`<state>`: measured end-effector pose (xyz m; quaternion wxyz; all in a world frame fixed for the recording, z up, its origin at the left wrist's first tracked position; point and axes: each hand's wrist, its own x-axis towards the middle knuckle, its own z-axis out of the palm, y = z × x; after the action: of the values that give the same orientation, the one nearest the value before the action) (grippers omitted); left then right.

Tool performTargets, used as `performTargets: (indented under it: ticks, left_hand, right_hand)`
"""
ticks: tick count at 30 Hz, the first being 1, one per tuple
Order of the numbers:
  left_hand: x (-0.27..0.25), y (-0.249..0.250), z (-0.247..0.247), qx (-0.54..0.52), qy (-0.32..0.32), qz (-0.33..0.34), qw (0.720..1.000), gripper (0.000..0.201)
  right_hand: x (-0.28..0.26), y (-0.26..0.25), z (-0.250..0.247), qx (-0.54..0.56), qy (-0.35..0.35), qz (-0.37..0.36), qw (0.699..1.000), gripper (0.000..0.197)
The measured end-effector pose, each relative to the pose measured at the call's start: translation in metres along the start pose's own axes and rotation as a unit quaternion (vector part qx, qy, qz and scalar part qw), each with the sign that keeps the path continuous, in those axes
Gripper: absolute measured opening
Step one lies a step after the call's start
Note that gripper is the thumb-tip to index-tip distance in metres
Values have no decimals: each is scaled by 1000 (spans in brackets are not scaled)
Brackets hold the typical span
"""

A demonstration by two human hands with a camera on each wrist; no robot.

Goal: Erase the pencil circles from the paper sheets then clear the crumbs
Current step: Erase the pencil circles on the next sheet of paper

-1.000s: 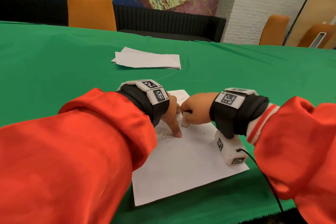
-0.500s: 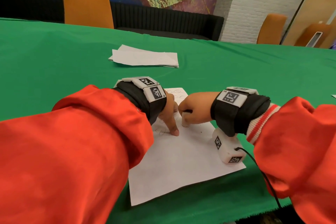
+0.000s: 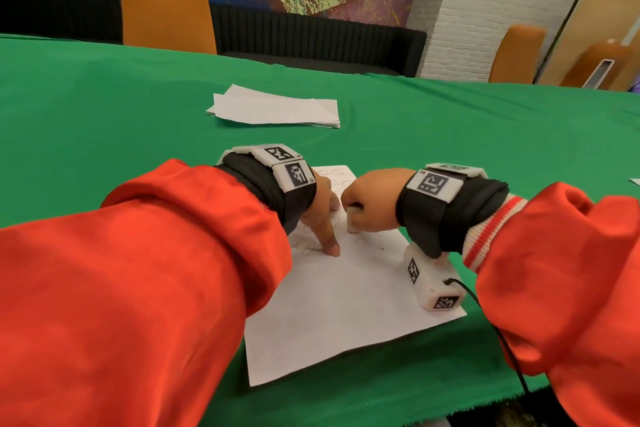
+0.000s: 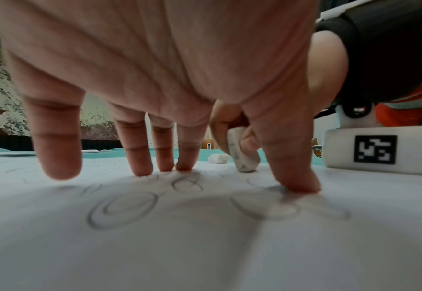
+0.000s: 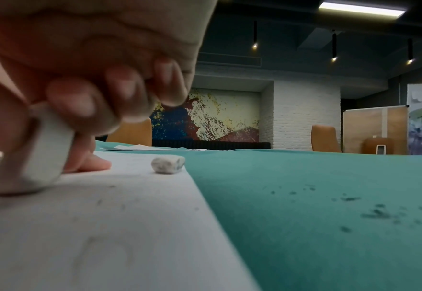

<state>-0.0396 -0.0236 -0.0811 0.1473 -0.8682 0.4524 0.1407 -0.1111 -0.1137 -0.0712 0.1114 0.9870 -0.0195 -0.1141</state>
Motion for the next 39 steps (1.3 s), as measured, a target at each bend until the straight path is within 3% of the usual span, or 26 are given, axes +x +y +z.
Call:
performTargets:
  ticks: [3,6,10,15,19,23,27,31,34,39]
  left_hand:
    - [0,1,0,-2,-3,-3,1000,73]
    - [-2,1,-1,-1,-4,-2,1000,72]
    - [-2,2,-1,2,-2,-3,1000,74]
    - [-3,2,-2,11,-2,-1,1000,72]
    - [-4,3,-1,11,4,-3,1000,72]
    - [-4,2,-1,12,-1,-5,1000,72]
    - [-3,1,-1,9,-4,1,1000,72]
    - [-2,1,-1,1,-8,-1,1000,61]
    - [-4,2,-1,7,-6,0,1000,70]
    - [-5,4,-2,12,-4,-4,1000,74]
  right_hand:
    - [1,1,2,14,-6,-21,1000,17]
    - [0,3,3,64,-26,-24,997,12]
    - [1,2,2,16,3,-13,1000,21]
    - [0,2,3,66,-32,-13,997,19]
    - [3,1,1,32,-2,2,999,24]
    - [2,3,3,75,-26,-3,997,20]
    - [1,0,1,31,-10,15,999,21]
    - [0,2,2,49,-10,11,999,23]
    - [0,3,2,73,-33,7,997,23]
    - [0,3,-2,13,-25,19,999,22]
